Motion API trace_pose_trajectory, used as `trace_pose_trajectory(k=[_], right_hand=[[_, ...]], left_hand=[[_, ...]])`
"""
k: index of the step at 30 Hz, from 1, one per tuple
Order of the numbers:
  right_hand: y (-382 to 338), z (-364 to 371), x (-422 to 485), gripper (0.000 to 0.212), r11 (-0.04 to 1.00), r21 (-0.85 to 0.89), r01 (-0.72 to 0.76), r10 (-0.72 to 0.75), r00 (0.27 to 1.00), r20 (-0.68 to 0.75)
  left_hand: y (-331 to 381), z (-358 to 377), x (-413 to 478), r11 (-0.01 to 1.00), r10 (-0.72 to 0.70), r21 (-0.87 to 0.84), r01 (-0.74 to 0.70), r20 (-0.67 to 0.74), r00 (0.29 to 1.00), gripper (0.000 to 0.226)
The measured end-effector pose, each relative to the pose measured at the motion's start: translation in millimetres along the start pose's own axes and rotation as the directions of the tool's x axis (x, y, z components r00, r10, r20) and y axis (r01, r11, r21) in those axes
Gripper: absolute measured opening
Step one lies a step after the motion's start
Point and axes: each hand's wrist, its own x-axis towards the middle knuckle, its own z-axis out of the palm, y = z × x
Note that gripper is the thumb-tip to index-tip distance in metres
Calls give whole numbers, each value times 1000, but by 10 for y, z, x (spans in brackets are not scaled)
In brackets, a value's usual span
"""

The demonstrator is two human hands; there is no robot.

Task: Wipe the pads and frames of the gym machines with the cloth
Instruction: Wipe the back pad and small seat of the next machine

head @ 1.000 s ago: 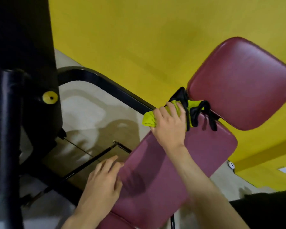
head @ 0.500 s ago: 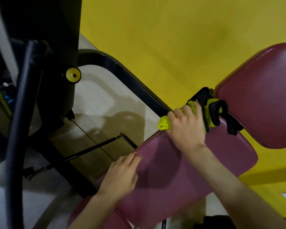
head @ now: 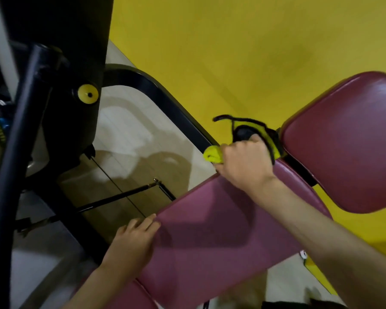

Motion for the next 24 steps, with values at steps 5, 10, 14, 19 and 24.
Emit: trace_pose_trajectory(k=[5, 10, 14, 19, 24], right_hand=[[-188, 94, -49, 49, 999, -8, -38, 38, 999, 37], [-1020, 357, -72, 43, 996, 19, 88, -90, 960, 267], [-1698, 543, -103, 38, 977, 159, 145, -198, 894, 402], [-2121, 745, -107, 29, 912, 288, 293, -386, 851, 356], [-1990, 744, -202, 29, 898, 214, 384, -435, 848, 303]], left_hand=[[86, 103, 33, 997, -29, -68, 28, -23, 999, 67], [-75, 340, 4, 996, -89, -25, 89, -1, 996, 84], [-322, 603, -175, 984, -175, 43, 174, 44, 984, 81], [-492, 744, -265, 966, -258, 8, 258, 17, 966, 61], [-278, 212, 17, 801, -438, -572, 177, -358, 825, 37]])
